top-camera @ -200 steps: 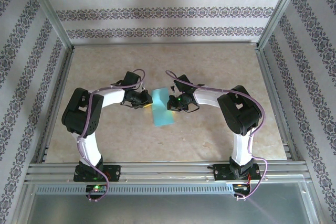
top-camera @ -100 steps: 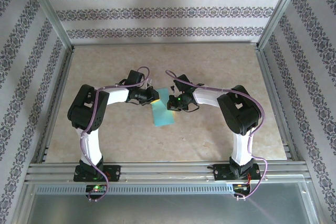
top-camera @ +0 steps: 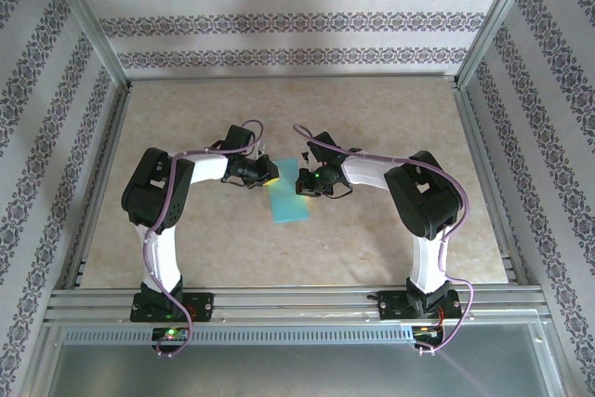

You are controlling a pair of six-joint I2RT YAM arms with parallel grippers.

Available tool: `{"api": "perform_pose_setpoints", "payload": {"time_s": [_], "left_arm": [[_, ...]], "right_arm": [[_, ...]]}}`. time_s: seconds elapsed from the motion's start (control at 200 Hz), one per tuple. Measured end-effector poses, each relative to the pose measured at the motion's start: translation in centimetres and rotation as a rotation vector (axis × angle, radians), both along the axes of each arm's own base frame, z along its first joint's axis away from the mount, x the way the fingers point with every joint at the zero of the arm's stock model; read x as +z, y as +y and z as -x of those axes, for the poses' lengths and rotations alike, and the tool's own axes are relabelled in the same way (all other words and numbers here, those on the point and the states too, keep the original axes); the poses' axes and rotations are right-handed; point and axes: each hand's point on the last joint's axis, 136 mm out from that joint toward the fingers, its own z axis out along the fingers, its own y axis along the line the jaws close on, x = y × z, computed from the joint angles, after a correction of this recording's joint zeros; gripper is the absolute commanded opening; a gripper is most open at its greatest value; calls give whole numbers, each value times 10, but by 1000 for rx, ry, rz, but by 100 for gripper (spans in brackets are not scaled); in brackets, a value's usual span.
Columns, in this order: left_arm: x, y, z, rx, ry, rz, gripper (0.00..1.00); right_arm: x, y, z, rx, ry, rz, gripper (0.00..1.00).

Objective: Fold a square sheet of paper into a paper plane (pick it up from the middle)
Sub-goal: First fold the square sheet of paper in half at the center of the table.

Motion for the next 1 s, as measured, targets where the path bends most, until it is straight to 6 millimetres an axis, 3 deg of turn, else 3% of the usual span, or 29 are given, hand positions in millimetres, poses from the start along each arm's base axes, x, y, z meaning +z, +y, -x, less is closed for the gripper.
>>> {"api": "perform_pose_setpoints", "payload": {"time_s": [0.26, 0.37, 0.54, 0.615, 0.735, 0.999], "left_arm": [[1, 32, -12, 70, -2, -38, 13], [11, 43, -18, 96, -33, -55, 13], [49, 16, -17, 41, -127, -30, 12], [56, 3, -16, 27, -144, -11, 12], [47, 0, -18, 37, -116, -8, 12], [7, 9, -23, 79, -45, -81, 12]], "right_arm": [[0, 0, 0, 0, -1, 0, 5], [0, 0, 0, 0, -1, 0, 5], [0, 0, 0, 0, -1, 0, 5], [-1, 0, 0, 0, 0, 1, 5], [-1, 0, 0, 0, 0, 0, 5], [0, 0, 0, 0, 0, 0, 5]]}}
